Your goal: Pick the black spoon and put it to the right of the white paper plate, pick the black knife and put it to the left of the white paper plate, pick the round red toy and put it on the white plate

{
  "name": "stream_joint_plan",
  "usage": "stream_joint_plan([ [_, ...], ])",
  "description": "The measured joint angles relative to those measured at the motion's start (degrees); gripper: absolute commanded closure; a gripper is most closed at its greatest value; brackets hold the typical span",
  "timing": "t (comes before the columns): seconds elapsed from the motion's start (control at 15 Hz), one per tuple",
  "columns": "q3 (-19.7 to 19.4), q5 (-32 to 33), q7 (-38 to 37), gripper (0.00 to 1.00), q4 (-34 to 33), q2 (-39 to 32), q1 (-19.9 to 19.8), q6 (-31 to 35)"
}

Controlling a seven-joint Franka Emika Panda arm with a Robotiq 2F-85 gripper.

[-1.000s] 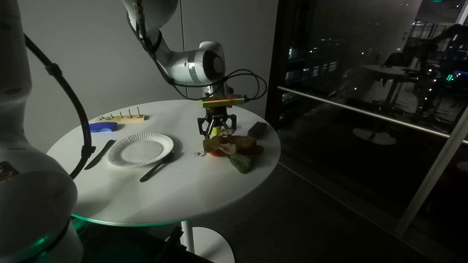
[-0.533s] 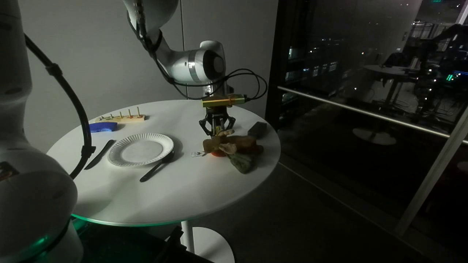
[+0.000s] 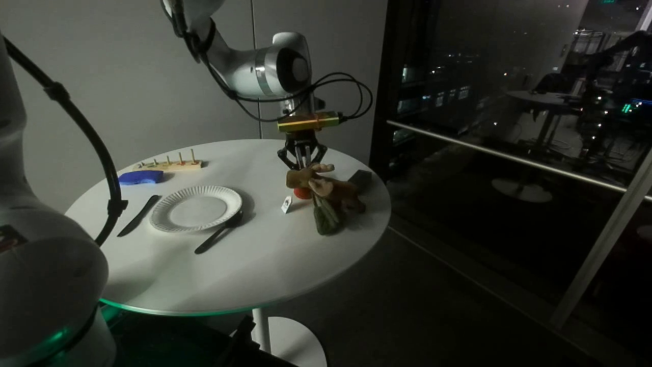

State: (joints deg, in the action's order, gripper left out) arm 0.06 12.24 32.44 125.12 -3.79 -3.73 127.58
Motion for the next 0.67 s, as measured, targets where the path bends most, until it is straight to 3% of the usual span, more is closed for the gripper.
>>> stream_joint_plan([
  [0.4,-0.3,-17.1,11.6,0.91,4.4,12.5,1.7,1.8],
  [0.67,-1.4,-23.8,17.6,0.91,7.8,19.1,4.9,6.6],
])
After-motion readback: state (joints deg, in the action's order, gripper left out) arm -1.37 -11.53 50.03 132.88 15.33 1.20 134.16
